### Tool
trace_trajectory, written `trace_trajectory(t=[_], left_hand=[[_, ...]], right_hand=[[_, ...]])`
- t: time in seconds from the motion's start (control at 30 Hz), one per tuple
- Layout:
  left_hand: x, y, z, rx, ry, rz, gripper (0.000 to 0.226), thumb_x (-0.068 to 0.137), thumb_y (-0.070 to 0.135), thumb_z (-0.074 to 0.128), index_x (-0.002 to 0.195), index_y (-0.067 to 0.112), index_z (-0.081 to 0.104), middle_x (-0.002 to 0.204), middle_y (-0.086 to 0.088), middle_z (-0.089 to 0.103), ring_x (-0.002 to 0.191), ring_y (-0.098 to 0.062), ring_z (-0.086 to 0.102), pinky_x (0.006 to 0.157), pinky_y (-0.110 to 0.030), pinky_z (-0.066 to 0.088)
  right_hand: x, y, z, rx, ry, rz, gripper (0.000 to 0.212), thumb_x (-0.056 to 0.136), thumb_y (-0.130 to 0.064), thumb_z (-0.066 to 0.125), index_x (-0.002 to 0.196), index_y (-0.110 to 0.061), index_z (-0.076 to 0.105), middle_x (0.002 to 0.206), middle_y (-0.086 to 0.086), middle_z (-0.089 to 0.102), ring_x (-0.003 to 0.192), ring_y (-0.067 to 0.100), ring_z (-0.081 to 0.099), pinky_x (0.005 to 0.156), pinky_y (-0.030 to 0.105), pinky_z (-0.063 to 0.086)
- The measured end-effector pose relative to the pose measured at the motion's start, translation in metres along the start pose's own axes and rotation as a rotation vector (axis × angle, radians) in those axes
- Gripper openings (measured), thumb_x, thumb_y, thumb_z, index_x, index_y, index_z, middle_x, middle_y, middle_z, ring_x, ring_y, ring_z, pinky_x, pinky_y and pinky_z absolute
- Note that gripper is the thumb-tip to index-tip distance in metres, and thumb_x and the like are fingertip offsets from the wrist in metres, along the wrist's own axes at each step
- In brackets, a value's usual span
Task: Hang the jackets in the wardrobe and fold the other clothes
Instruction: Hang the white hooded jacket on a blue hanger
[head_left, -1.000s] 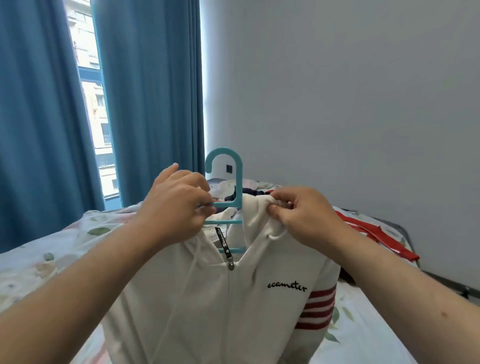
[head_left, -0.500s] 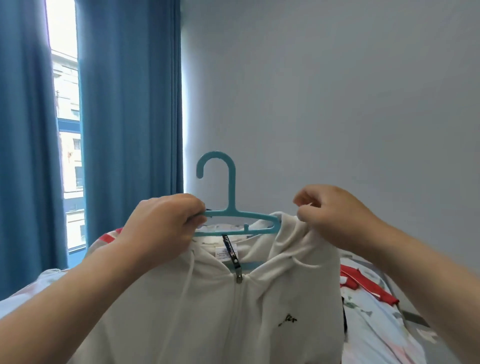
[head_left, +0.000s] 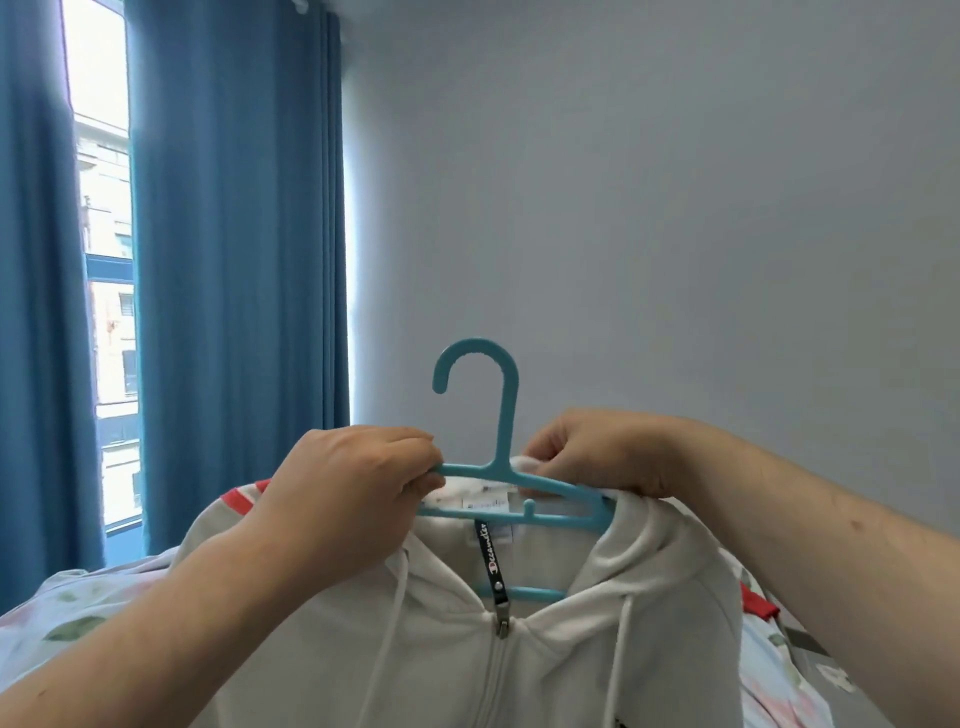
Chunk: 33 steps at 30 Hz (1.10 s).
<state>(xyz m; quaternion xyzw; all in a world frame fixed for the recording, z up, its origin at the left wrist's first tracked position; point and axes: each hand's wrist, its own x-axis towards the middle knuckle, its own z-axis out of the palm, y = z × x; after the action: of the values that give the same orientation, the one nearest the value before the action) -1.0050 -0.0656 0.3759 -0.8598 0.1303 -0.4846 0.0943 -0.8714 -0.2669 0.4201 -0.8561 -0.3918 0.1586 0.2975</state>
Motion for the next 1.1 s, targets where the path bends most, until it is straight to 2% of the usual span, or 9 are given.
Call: trace_trajectory(t=[0.13,0.23,0.3,0.4,0.5,0.6,0.77,0.93,1.1], left_hand=[[0.006,-0.015,0.002,-0.056,-0.25,-0.195,0.016,0.095,0.038,0.054,0.081,0.031,0.056,0.085,0.017,0.063,0.07,-0.014,0.056,0.061,-0.03,0.048],[0.016,-0.021,0.001,-0.248,-0.39,-0.343,0.014,0.091,0.043,0.06,0.077,0.041,0.06,0.071,0.014,0.06,0.066,-0.01,0.054,0.059,-0.026,0.043],[0.022,-0.022,0.002,-0.307,-0.345,-0.376,0.013,0.089,0.038,0.066,0.076,0.038,0.066,0.068,0.013,0.059,0.067,-0.011,0.055,0.06,-0.029,0.046],[0.025,-0.02,0.006,-0.297,-0.204,-0.38,0.007,0.088,0.032,0.069,0.082,0.032,0.072,0.075,0.012,0.059,0.073,-0.011,0.056,0.067,-0.033,0.049],[0.026,-0.022,0.01,-0.256,-0.075,-0.367,0.007,0.087,0.028,0.072,0.085,0.034,0.075,0.076,0.015,0.057,0.072,-0.009,0.055,0.059,-0.028,0.039],[0.029,-0.024,0.012,-0.225,0.016,-0.379,0.011,0.086,0.025,0.074,0.086,0.035,0.077,0.075,0.016,0.056,0.071,-0.011,0.054,0.057,-0.025,0.033],[0.042,-0.025,0.012,-0.28,0.006,-0.366,0.011,0.087,0.023,0.074,0.088,0.033,0.078,0.075,0.016,0.057,0.072,-0.011,0.054,0.06,-0.026,0.036],[0.05,-0.019,0.008,-0.281,-0.022,-0.275,0.01,0.087,0.022,0.072,0.089,0.03,0.078,0.078,0.016,0.057,0.073,-0.011,0.054,0.065,-0.029,0.043],[0.054,-0.019,0.009,-0.377,-0.09,-0.241,0.017,0.086,0.011,0.073,0.093,0.025,0.078,0.081,0.018,0.057,0.078,-0.008,0.056,0.073,-0.03,0.048]], right_hand=[[-0.011,0.0,-0.014,0.218,0.194,-0.203,0.014,0.094,-0.016,0.066,0.094,-0.017,0.079,0.091,0.002,0.076,0.079,0.016,0.069,0.073,0.03,0.058],[-0.016,0.002,-0.012,0.343,0.24,-0.259,0.015,0.095,-0.014,0.064,0.099,-0.014,0.078,0.098,0.009,0.077,0.086,0.022,0.073,0.076,0.033,0.06],[-0.021,0.005,-0.011,0.328,0.261,-0.262,0.015,0.096,-0.02,0.063,0.101,-0.015,0.077,0.098,0.007,0.077,0.083,0.014,0.07,0.075,0.026,0.058],[-0.037,0.011,-0.015,-0.023,0.244,-0.174,0.016,0.092,-0.04,0.066,0.098,-0.028,0.075,0.083,-0.012,0.072,0.072,-0.003,0.06,0.066,0.015,0.049],[-0.051,0.022,-0.021,-0.324,0.301,-0.046,0.02,0.083,-0.048,0.071,0.096,-0.033,0.067,0.085,-0.017,0.067,0.077,0.001,0.062,0.07,0.02,0.05],[-0.06,0.032,-0.027,-0.3,0.371,-0.016,0.018,0.084,-0.041,0.071,0.09,-0.027,0.063,0.084,-0.013,0.065,0.076,0.003,0.059,0.066,0.022,0.046],[-0.06,0.04,-0.03,-0.262,0.523,-0.145,0.011,0.087,-0.024,0.072,0.084,-0.025,0.062,0.077,-0.007,0.061,0.068,0.003,0.05,0.061,0.019,0.04],[-0.05,0.031,-0.029,-0.405,0.494,-0.158,0.015,0.093,-0.031,0.065,0.081,-0.033,0.057,0.081,-0.012,0.061,0.076,0.006,0.056,0.066,0.023,0.043],[-0.042,0.029,-0.019,-0.528,0.564,-0.17,0.026,0.1,-0.043,0.05,0.083,-0.023,0.052,0.078,-0.008,0.057,0.072,0.011,0.052,0.064,0.028,0.039]])
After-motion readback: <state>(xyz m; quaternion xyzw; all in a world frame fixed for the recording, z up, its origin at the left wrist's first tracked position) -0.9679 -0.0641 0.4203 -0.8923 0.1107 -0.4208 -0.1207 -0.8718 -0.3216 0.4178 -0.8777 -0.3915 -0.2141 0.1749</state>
